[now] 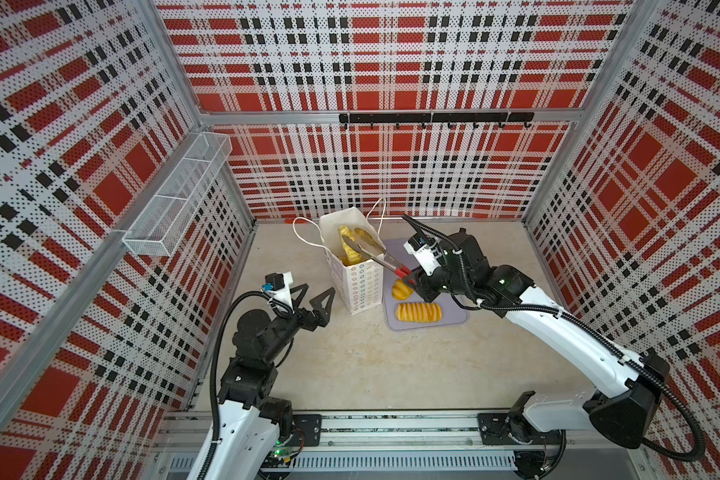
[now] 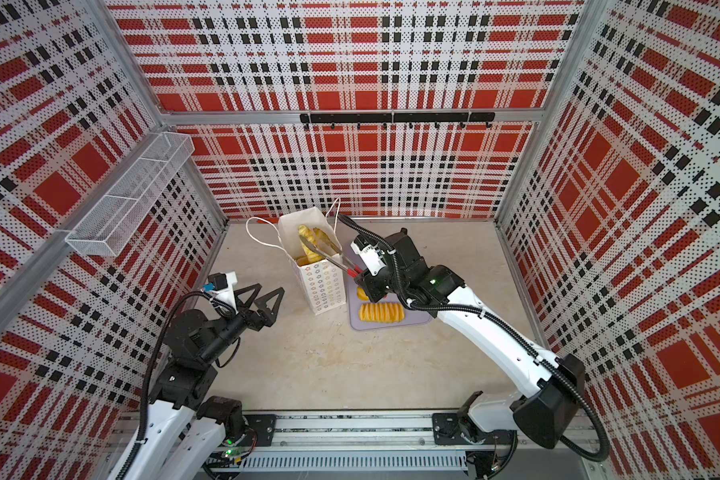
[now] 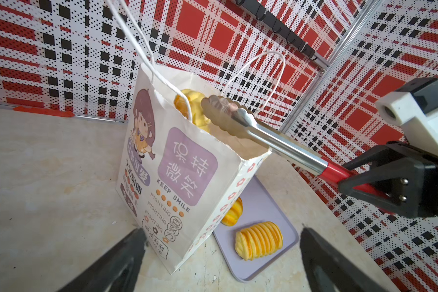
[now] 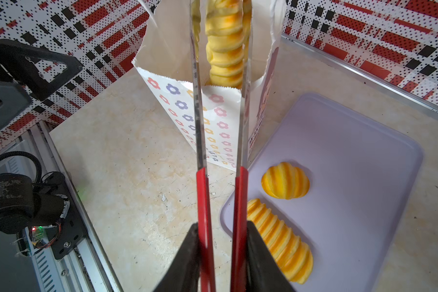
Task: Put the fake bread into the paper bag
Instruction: 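Open the tongs to release the striped roll into the bag, then withdraw the open tongs from the bag back toward the tray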
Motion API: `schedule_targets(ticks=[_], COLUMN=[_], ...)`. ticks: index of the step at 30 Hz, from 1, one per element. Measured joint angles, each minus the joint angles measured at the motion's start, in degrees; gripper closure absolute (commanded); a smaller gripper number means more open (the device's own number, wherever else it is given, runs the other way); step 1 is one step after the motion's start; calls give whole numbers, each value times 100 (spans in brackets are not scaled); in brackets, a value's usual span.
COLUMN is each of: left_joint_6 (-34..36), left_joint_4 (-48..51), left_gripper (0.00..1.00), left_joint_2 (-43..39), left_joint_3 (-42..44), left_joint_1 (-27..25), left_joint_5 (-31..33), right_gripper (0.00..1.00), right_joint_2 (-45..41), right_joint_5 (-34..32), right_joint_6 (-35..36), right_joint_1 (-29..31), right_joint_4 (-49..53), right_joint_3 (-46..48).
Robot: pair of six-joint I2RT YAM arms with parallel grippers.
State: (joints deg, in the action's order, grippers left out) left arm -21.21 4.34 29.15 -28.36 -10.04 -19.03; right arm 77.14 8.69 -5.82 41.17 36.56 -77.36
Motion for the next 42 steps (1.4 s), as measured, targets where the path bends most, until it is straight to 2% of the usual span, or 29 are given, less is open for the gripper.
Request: schedule_targets(ticks=[15, 22, 27, 30, 35, 42], left_joint_6=[0, -7, -87, -111, -127, -125], left_joint_4=[-2, -4, -7, -9, -17, 22], left_gripper=[2, 2, 2, 2, 2, 0], left_joint_2=[0, 0, 0, -17, -66, 74], left_joint_3=[0, 0, 4, 7, 11, 9], left_joint_1=[37, 37, -31, -251, -946, -1941], left_joint_5=[-11, -70, -157, -155, -151, 162], right_gripper=[69, 70, 69, 69, 69, 68], right_joint_2=[-107, -745, -1429, -1891, -2621, -3429], right_joint_5=[181, 289, 260, 175, -87, -680], right_joint_6=[20, -55, -295, -490, -935, -1862], right_joint_1=[2, 9, 9, 13, 31, 33], right_joint_4=[-179, -522, -826, -890, -855, -219], right_joint_3=[7, 111, 575, 922, 1394, 1945])
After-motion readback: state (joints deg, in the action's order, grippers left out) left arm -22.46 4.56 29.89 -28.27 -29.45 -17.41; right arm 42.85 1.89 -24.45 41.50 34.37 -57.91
